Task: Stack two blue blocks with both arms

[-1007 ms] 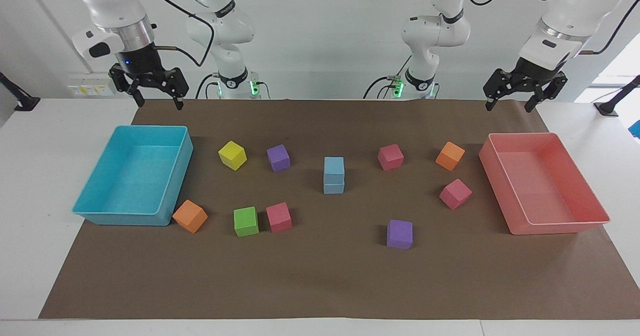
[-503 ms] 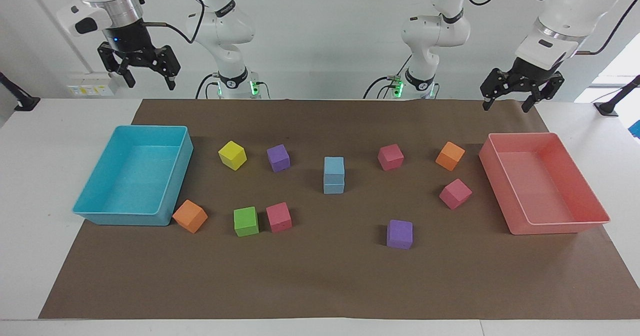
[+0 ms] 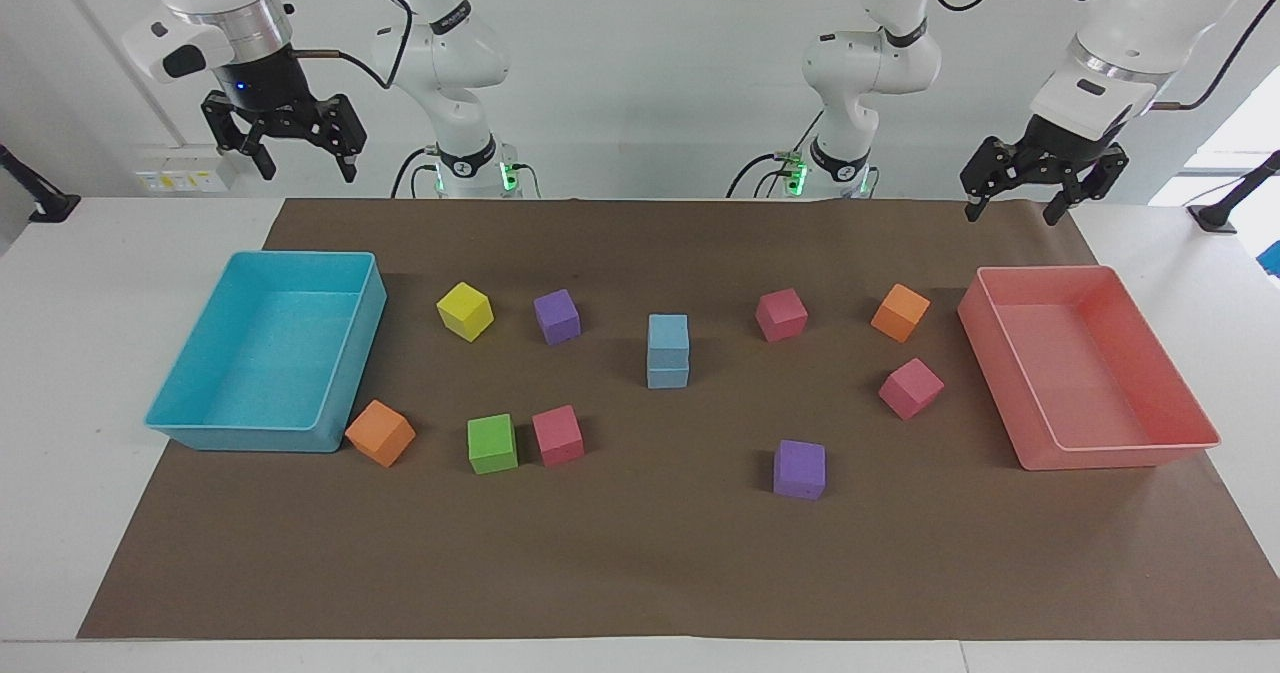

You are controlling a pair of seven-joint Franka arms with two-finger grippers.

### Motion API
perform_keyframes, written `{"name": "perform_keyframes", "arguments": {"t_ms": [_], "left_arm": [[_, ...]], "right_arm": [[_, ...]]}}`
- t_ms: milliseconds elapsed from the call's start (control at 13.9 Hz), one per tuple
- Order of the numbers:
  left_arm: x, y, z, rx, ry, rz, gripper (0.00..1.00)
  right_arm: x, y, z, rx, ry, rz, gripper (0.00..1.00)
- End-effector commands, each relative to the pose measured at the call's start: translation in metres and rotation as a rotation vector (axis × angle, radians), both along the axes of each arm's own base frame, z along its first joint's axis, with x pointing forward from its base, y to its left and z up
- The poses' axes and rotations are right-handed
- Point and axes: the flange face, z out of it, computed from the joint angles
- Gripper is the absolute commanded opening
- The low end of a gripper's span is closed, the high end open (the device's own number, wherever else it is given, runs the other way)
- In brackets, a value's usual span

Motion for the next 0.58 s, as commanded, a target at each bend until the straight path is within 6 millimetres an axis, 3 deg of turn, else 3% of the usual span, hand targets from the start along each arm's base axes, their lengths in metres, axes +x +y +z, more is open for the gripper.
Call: {"name": "perform_keyframes", "arguments": {"t_ms": [0, 503], "left_arm": [[-0.0013, 0.001, 0.0044, -0.009, 0.007, -0.004, 1.0], [-0.0015, 0.0009, 0.0042, -0.011, 0.009, 0.002, 1.0]], "right_arm": [[-0.0095, -0.0019, -0.0014, 0.009, 0.007, 0.035, 1.0], [-0.0096, -0.001, -0.0036, 0.011, 0.013, 0.035, 1.0]]}}
